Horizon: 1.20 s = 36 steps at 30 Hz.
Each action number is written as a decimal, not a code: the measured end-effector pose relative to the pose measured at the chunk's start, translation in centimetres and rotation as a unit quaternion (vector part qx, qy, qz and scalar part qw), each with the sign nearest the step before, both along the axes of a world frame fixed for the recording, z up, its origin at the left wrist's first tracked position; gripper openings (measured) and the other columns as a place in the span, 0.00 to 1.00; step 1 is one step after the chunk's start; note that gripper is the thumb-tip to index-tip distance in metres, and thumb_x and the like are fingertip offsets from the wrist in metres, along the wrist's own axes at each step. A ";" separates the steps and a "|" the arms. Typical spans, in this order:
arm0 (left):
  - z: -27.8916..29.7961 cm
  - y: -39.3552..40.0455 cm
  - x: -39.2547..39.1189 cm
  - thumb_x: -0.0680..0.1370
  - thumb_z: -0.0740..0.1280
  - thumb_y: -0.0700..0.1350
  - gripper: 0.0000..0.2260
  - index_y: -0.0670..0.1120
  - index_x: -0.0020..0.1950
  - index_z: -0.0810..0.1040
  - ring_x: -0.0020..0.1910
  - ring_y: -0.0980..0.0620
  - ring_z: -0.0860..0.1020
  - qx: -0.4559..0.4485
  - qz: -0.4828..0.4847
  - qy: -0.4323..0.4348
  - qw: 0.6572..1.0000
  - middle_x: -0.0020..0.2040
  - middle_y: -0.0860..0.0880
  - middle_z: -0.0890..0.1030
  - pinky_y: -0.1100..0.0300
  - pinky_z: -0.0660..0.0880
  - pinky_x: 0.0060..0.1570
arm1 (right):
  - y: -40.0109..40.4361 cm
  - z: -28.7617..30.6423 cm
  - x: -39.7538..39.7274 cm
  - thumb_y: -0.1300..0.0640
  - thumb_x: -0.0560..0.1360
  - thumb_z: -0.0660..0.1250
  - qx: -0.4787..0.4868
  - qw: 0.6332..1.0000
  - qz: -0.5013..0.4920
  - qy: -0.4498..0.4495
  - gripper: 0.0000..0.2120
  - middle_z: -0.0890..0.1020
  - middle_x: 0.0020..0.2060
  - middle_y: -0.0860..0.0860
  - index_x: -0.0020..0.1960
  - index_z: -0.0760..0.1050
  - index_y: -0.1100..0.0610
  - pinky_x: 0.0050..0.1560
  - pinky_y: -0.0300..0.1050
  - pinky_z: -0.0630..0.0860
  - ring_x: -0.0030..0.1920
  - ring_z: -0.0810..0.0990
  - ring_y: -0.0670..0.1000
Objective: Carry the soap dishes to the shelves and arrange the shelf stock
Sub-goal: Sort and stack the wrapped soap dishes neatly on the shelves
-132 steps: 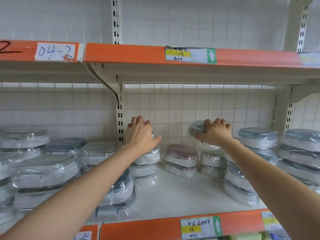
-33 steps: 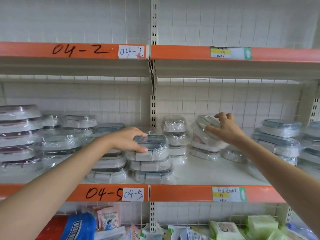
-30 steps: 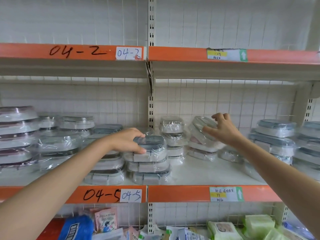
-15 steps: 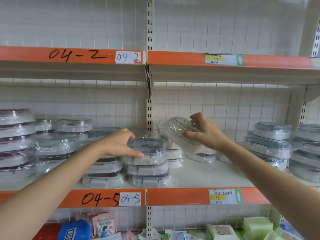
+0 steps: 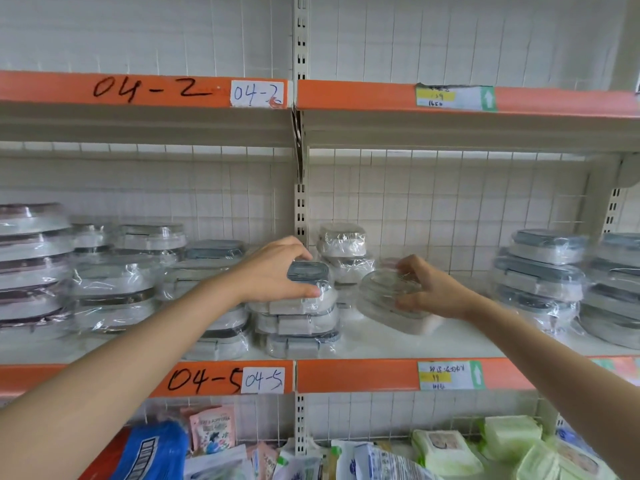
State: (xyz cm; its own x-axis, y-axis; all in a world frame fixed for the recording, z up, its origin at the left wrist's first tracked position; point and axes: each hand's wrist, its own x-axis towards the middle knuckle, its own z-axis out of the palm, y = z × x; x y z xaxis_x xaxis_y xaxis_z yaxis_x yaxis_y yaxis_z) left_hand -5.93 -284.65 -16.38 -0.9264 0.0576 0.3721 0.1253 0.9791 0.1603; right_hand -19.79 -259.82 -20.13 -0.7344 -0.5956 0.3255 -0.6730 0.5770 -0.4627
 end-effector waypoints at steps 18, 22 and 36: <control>-1.5 3.6 -3.2 0.79 0.64 0.51 0.20 0.46 0.69 0.71 0.66 0.59 0.68 0.022 -0.037 0.002 0.999 0.67 0.55 0.70 0.69 0.59 0.67 | 0.7 -3.1 -3.9 0.50 0.70 0.73 0.102 0.983 0.009 -0.151 0.36 0.68 0.67 0.52 0.71 0.60 0.58 0.66 0.47 0.64 0.67 0.68 0.52; -2.6 3.8 -1.4 0.82 0.56 0.50 0.21 0.43 0.72 0.68 0.68 0.54 0.67 0.026 0.012 0.015 0.999 0.71 0.50 0.69 0.65 0.58 0.69 | 0.4 -3.8 -3.0 0.43 0.67 0.74 0.117 0.982 -0.068 -0.128 0.46 0.57 0.74 0.52 0.76 0.54 0.53 0.73 0.54 0.55 0.74 0.54 0.54; -3.0 3.1 -0.4 0.76 0.66 0.34 0.21 0.35 0.68 0.71 0.69 0.44 0.70 0.057 0.064 0.009 0.996 0.69 0.40 0.73 0.43 0.63 0.69 | 1.2 -3.1 -2.0 0.56 0.71 0.73 0.142 0.959 -0.090 -0.229 0.43 0.56 0.75 0.52 0.77 0.51 0.55 0.71 0.49 0.57 0.72 0.57 0.58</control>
State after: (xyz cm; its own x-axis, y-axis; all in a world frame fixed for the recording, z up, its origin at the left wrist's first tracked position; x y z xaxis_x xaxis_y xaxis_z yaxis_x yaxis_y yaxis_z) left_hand -6.35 -281.54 -19.35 -0.9165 -0.1049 0.3859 0.0036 0.9628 0.2702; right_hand -21.80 -258.67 -23.26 -0.8604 -0.4633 -0.2124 -0.3146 0.8106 -0.4939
